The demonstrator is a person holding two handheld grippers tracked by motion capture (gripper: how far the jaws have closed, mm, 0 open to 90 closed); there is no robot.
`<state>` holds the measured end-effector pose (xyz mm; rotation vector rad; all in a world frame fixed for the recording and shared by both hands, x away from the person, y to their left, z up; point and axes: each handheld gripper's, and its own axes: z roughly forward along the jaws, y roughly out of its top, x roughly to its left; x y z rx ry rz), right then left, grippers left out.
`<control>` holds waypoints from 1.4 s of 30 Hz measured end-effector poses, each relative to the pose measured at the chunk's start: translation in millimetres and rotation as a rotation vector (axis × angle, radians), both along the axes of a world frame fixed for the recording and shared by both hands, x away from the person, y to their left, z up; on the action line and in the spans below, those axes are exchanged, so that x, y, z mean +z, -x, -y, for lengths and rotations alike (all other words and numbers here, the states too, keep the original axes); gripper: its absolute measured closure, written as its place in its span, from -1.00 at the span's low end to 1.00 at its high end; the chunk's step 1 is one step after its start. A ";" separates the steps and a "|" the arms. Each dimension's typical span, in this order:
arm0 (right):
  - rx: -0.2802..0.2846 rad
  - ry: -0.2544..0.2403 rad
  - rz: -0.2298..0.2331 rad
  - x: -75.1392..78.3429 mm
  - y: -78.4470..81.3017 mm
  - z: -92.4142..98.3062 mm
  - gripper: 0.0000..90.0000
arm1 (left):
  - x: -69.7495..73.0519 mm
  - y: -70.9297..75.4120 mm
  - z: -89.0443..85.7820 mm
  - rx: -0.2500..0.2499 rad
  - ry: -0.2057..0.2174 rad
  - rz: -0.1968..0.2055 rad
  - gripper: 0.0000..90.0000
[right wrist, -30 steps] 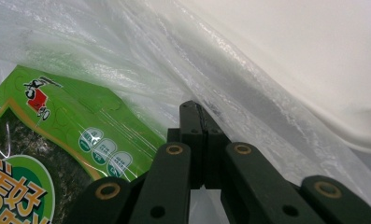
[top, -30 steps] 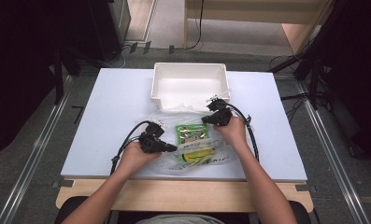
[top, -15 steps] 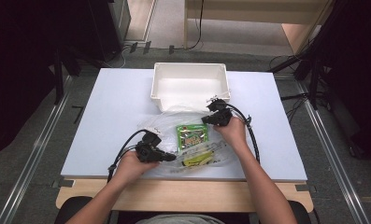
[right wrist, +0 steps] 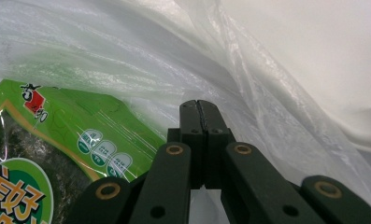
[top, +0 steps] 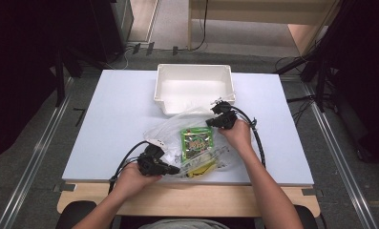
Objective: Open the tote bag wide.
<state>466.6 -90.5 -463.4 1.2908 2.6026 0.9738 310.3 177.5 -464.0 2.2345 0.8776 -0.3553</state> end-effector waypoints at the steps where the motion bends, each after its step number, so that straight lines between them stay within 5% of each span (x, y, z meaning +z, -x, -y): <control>1: 0.001 0.001 0.000 0.0 0.0 0.1 1.00 | -0.5 2.4 0.0 -0.003 0.002 -0.002 1.00; 9: -0.003 0.002 -0.002 0.2 0.3 -0.3 1.00 | -5.9 16.8 0.7 -0.022 -0.009 -0.012 1.00; 12: -0.001 0.004 0.001 0.1 0.1 -0.2 1.00 | -12.7 23.1 5.7 -0.040 -0.043 -0.014 1.00; 18: 0.002 0.004 0.002 -0.1 0.0 0.2 1.00 | -11.6 22.8 4.6 -0.037 -0.044 -0.007 1.00; 24: -0.009 0.001 0.008 -0.4 0.2 -0.1 1.00 | -16.6 25.3 6.0 -0.051 -0.094 -0.034 1.00; 30: -0.011 0.018 0.016 0.9 2.1 -2.9 1.00 | -12.3 22.6 2.0 -0.050 -0.034 -0.031 0.97; 35: 0.009 -0.015 -0.002 4.3 4.9 -4.8 0.97 | 4.5 21.8 -7.1 -0.007 0.045 -0.010 0.79; 42: 0.023 -0.027 0.030 16.1 11.5 -3.8 0.87 | 25.4 18.8 -12.2 0.025 0.058 0.041 0.45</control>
